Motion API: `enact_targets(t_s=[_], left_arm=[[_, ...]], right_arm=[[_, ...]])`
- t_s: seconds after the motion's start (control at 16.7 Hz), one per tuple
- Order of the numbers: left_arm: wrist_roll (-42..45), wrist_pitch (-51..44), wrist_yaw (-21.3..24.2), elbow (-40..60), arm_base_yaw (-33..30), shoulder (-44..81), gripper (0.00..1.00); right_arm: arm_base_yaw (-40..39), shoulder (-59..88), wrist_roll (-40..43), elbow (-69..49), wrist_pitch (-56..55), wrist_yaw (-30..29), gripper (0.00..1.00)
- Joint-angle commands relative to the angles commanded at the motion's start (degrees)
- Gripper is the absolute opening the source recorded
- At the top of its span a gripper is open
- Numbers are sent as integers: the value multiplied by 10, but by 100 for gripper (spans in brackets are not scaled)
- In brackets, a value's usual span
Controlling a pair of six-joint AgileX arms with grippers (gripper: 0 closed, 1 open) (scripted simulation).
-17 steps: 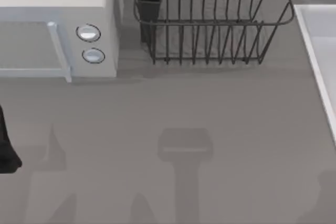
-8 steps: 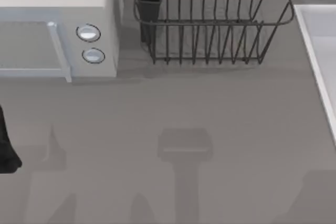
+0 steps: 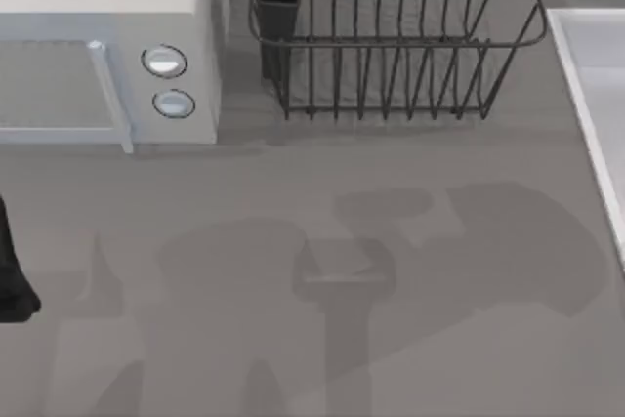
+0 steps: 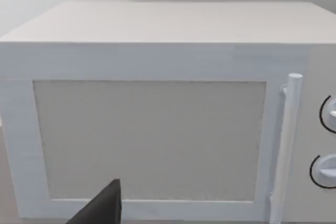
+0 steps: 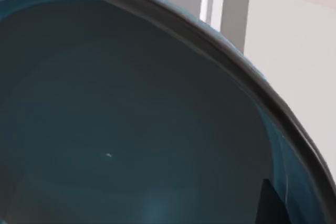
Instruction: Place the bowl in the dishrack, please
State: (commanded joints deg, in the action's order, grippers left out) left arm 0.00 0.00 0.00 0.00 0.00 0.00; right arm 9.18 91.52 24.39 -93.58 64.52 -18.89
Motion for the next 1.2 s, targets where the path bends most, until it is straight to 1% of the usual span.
enact_targets(t_s=[0.42, 0.54, 0.66, 0.78, 0.9, 1.02, 1.2], left_arm=[[0, 0, 0, 0, 0, 0, 100], [0, 0, 0, 0, 0, 0, 100], [0, 0, 0, 0, 0, 0, 100], [0, 0, 0, 0, 0, 0, 100], [0, 0, 0, 0, 0, 0, 100], [0, 0, 0, 0, 0, 0, 100], [0, 0, 0, 0, 0, 0, 100]], right_arm=[[-407, -27, -168, 56, -317, -207, 0], [-506, -43, -205, 72, -409, -266, 0], [-584, -59, -232, 86, -493, -320, 0], [-639, -73, -250, 98, -562, -367, 0], [-672, -83, -259, 107, -608, -400, 0], [-685, -89, -262, 112, -630, -418, 0], [-686, -89, -262, 112, -632, -419, 0]])
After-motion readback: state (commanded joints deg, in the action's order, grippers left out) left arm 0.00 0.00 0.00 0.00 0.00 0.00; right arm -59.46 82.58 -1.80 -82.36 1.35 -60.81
